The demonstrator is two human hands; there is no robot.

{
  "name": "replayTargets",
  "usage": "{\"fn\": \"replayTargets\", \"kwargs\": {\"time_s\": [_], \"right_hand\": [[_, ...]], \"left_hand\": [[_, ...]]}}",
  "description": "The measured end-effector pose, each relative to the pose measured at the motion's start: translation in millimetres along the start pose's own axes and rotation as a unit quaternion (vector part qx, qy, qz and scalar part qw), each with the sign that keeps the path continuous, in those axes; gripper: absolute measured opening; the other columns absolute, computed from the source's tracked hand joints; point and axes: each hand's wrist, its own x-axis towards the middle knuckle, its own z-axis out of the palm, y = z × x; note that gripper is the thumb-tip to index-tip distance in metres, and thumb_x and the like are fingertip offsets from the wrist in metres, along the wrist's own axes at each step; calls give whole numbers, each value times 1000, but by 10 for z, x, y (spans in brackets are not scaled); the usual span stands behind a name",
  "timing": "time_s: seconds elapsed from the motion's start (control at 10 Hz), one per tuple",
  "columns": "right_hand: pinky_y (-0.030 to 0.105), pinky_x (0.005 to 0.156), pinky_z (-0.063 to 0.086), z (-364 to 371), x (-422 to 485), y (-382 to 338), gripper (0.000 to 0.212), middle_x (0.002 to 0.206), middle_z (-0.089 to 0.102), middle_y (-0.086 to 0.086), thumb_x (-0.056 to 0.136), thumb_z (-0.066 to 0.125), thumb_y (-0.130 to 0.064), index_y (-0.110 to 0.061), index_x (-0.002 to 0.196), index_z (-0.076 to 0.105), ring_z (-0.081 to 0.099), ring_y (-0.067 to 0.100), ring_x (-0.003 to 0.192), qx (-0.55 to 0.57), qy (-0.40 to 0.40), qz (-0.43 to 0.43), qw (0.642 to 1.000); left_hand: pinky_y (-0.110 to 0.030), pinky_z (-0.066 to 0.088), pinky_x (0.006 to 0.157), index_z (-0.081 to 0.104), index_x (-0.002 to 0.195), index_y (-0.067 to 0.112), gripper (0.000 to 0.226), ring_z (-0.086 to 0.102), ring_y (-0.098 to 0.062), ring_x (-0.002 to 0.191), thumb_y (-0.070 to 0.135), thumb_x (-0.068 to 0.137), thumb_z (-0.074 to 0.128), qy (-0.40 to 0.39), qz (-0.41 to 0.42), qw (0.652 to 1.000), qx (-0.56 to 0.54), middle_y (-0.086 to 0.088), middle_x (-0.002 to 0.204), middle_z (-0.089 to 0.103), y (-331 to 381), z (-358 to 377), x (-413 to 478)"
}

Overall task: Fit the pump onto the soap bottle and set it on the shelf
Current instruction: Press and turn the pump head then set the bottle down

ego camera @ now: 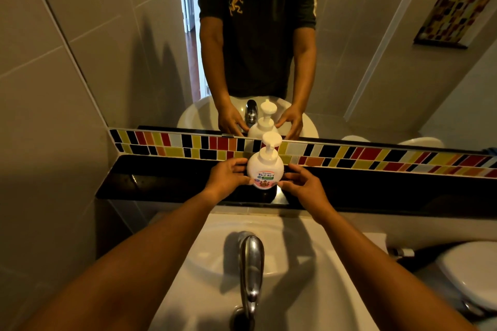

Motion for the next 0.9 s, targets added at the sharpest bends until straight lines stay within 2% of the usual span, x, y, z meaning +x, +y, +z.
{"fn": "replayTargets", "kwargs": {"time_s": [0.2,0.3,0.4,0.6,0.8,0.9], "right_hand": [[36,97,52,103,31,-8,49,126,67,9,86,70,-8,-17,133,58,63,23,118,18,-4,-22,1000],[41,101,51,135,78,0,47,125,68,11,87,68,-7,-16,132,59,63,24,118,25,15,-10,1000],[45,102,51,160,115,8,46,125,68,9,88,68,-9,-18,132,60,63,23,118,21,20,-10,1000],[39,99,51,191,145,-32,47,126,68,10,89,67,-9,-19,134,58,62,23,119,6,20,-14,1000],[43,102,48,196,157,-45,49,129,66,11,89,67,-10,-18,136,56,60,25,123,-6,24,-8,1000],[43,104,48,214,155,0,58,131,65,10,88,69,-10,-16,142,50,58,24,124,-29,27,-5,999]], "left_hand": [[-45,52,100,59,127,4,60,64,-28,116,-8,71,77,18,2,1000,-13,-14,125,67,-14,36,34],[-46,51,100,58,128,4,60,64,-28,116,-8,71,76,23,-3,1000,-13,-14,126,66,-6,42,62],[-41,52,99,59,128,5,60,63,-26,116,-7,72,76,30,1,1000,-9,-13,125,67,10,38,79],[-39,53,95,60,125,6,58,65,-25,113,-5,71,78,31,-3,1000,-2,-13,124,67,30,20,102],[-37,53,94,61,126,6,57,64,-27,115,-4,73,77,26,2,1000,1,-13,124,67,52,18,90],[-36,52,96,59,128,6,59,63,-28,118,-5,73,76,25,5,1000,2,-14,127,66,69,31,40]]}}
